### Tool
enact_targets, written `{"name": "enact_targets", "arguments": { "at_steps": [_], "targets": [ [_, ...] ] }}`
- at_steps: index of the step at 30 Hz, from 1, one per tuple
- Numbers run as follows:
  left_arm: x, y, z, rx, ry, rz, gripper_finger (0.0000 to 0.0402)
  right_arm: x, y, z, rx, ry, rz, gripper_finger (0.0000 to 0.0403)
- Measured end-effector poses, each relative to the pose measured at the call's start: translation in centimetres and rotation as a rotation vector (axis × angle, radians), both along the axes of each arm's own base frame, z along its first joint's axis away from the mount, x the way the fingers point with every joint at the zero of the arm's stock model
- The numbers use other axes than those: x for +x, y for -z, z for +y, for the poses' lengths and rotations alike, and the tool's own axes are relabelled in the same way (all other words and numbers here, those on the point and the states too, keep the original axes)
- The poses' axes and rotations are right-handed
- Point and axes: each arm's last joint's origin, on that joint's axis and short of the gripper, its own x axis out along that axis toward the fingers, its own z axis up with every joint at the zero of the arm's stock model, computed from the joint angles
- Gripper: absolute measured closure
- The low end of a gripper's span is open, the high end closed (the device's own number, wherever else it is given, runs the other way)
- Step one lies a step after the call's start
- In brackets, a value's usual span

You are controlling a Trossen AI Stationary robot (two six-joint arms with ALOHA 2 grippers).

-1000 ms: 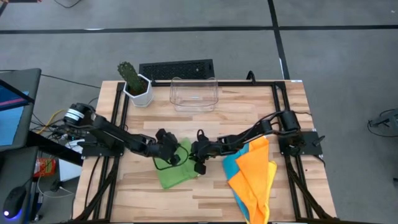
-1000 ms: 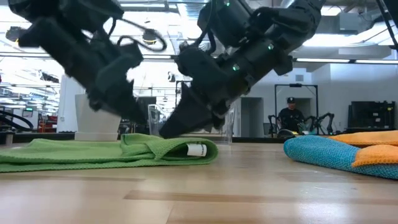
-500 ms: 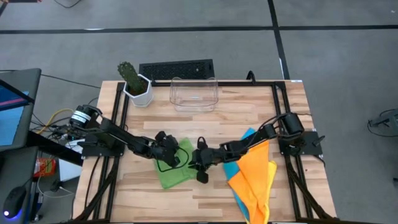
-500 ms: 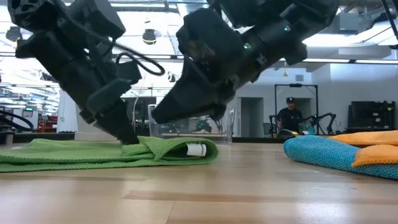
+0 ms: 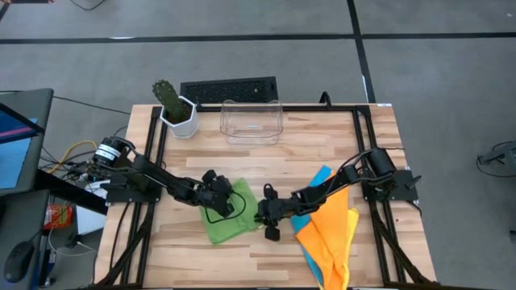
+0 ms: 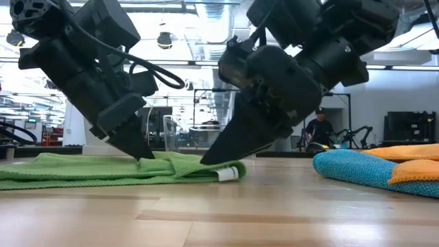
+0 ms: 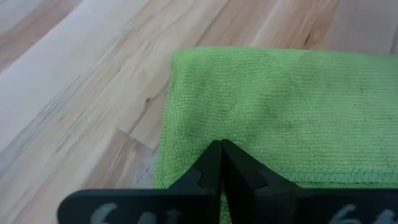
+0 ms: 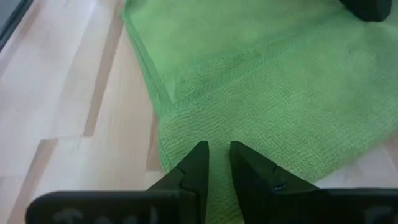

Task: Fold microfiber towels
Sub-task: Fold the green towel

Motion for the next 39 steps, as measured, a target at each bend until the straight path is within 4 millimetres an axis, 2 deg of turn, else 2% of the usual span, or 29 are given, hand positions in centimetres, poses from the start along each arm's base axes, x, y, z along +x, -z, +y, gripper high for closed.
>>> {"name": "enact_targets", "arguments": {
  "at_steps": [4,8,14,17,21,25,27,30,34,39],
  "targets": [
    [0.1,-1.2,-0.1,0.001,0.037,-0.015,0.0401,0.1,0.0,-0.2,-0.002,0.003,0.002,0.0311],
    [0.4,-4.0,0.1,0.018,0.065,-0.078,0.0401,0.3,-0.3,-0.2,0.005,0.001,-0.008,0.0311],
    [-0.9,-8.2,0.4,0.016,0.071,-0.145,0.0401,1.2,-3.8,0.1,0.043,0.014,-0.09,0.0311],
    [-2.3,-9.2,0.5,0.017,0.026,-0.144,0.0401,1.5,-6.2,-1.0,0.064,0.117,-0.102,0.0309],
    [-3.5,-9.0,-0.1,0.019,-0.031,-0.157,0.0401,1.6,-8.2,-4.5,0.024,0.256,-0.053,0.0283],
    [-4.5,-6.7,-0.6,-0.031,-0.095,-0.136,0.0401,2.3,-8.7,-7.9,0.011,0.315,-0.002,0.0234],
    [-5.3,-5.7,-0.9,-0.066,-0.131,-0.12,0.0401,3.0,-8.8,-8.7,0.047,0.287,0.002,0.0213],
    [-6.1,-5.1,-1.6,-0.097,-0.152,-0.108,0.0401,4.0,-8.4,-7.8,0.041,0.182,-0.004,0.0195],
    [-8.1,-5.8,-2.0,-0.09,-0.147,-0.048,0.0401,6.0,-8.3,-4.6,-0.036,0.028,-0.036,0.0193],
    [-10.6,-6.3,-2.4,-0.116,-0.073,0.081,0.0401,7.6,-7.8,-2.7,-0.031,-0.026,-0.042,0.0199]
  ]
}}
